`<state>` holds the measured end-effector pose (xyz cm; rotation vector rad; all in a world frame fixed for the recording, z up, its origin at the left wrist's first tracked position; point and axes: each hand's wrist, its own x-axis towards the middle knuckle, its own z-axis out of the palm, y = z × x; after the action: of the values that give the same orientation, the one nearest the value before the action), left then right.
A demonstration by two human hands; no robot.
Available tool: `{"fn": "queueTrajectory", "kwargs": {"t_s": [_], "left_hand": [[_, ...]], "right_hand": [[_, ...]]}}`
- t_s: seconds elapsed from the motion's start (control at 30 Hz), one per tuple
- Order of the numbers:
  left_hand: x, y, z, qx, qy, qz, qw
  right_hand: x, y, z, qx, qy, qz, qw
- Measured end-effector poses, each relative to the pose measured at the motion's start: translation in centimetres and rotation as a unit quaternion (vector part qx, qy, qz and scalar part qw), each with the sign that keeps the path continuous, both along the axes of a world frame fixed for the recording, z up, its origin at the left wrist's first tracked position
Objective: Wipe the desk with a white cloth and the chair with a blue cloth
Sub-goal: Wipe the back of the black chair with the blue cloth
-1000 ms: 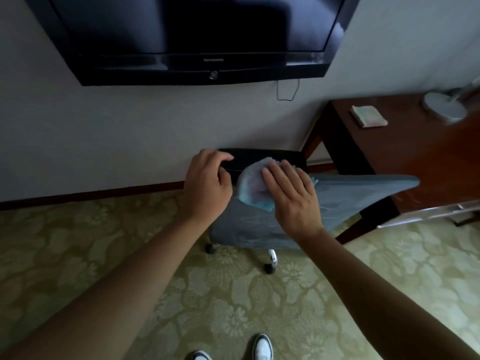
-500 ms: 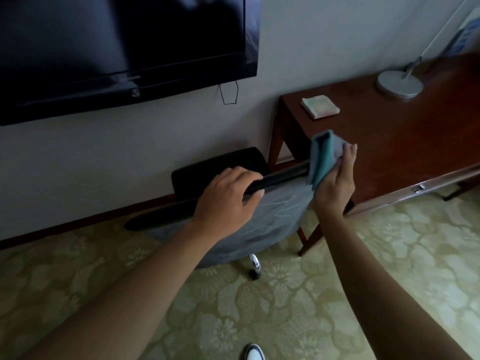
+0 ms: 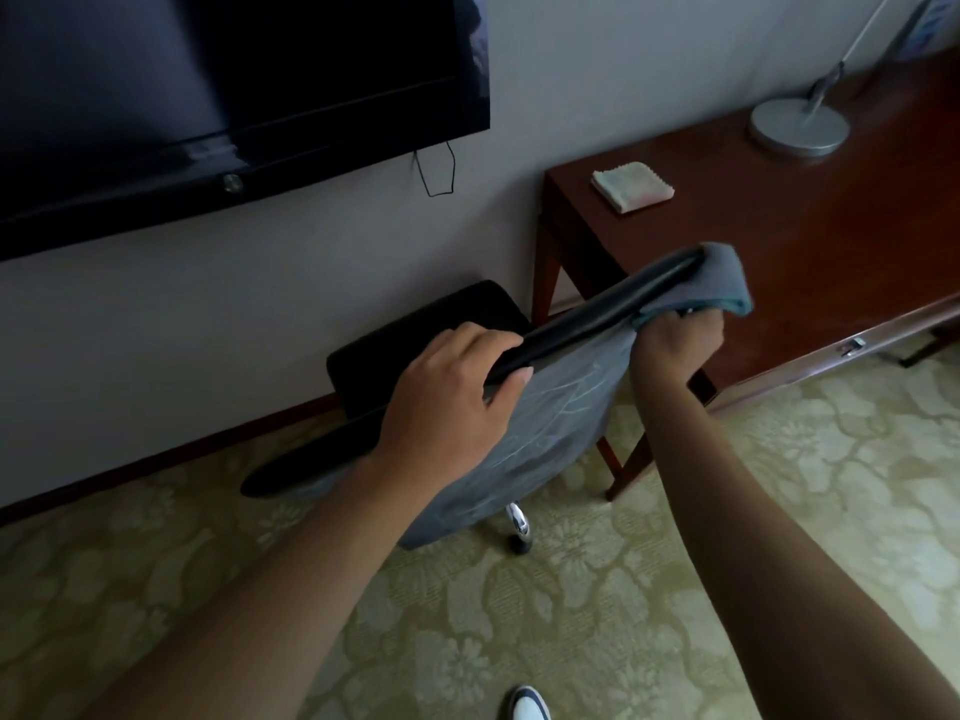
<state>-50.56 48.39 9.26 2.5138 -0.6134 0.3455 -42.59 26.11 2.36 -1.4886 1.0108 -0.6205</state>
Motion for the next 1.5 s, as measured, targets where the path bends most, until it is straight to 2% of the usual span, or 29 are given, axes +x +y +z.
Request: {"fn": "queueTrajectory", "kwargs": {"t_s": [0.07, 0.13, 0.3, 0.43, 0.5, 0.6, 0.73, 0.8, 0.93, 1.03, 1.13, 1.27, 1.37, 1.5], "left_hand": [[-0.1, 0.7, 0.0, 0.006, -0.004, -0.011, 1.0], [-0.4, 1.7, -0.1, 0.027, -0.028, -0.019, 0.999], [-1.7, 5.6, -1.2, 0.054, -0.122, 0.005, 0.991], [-2.2, 6.9, -2.9, 0.048, -0.164, 0.033, 0.985], [-2.4, 6.7, -3.9, 0.041, -0.199, 0.054, 0.978], [-2.6, 6.6, -5.0, 0.044, -0.263, 0.067, 0.962], [-2.3, 7.4, -5.4, 0.05, -0.294, 0.039, 0.954], [-1.9, 7.7, -5.4, 0.051, -0.304, 0.033, 0.951], [-1.3, 8.0, -6.2, 0.073, -0.357, 0.052, 0.93], [-1.1, 7.9, -6.8, 0.066, -0.385, 0.067, 0.918], [-0.8, 7.9, -7.0, 0.053, -0.388, 0.081, 0.917], [-0.4, 8.2, -7.0, 0.045, -0.39, 0.082, 0.916], [-0.2, 8.2, -7.0, 0.043, -0.403, 0.08, 0.911], [-0.2, 8.5, -7.3, 0.049, -0.415, 0.076, 0.905]], "right_hand": [[-1.0, 0.7, -0.5, -0.082, -0.03, 0.009, 0.996], [-1.2, 1.0, -1.1, -0.111, -0.078, 0.009, 0.991], [-2.3, 4.4, -2.6, -0.067, -0.214, -0.001, 0.974], [-2.7, 7.1, -4.6, -0.051, -0.275, 0.022, 0.96], [-3.2, 8.8, -5.8, -0.078, -0.315, 0.029, 0.946], [-3.8, 10.3, -7.1, -0.168, -0.368, -0.004, 0.915], [-2.9, 9.5, -7.5, -0.201, -0.427, -0.069, 0.879], [-2.4, 9.7, -7.7, -0.213, -0.427, -0.064, 0.877], [-2.2, 10.9, -9.5, -0.295, -0.394, -0.023, 0.87], [-2.5, 10.0, -10.7, -0.355, -0.398, -0.042, 0.845], [-2.3, 9.5, -11.2, -0.36, -0.416, -0.036, 0.834], [-1.3, 9.4, -11.1, -0.392, -0.402, 0.034, 0.827], [-0.6, 8.1, -10.5, -0.403, -0.412, 0.035, 0.816], [0.1, 8.2, -9.2, -0.331, -0.413, 0.026, 0.848]]}}
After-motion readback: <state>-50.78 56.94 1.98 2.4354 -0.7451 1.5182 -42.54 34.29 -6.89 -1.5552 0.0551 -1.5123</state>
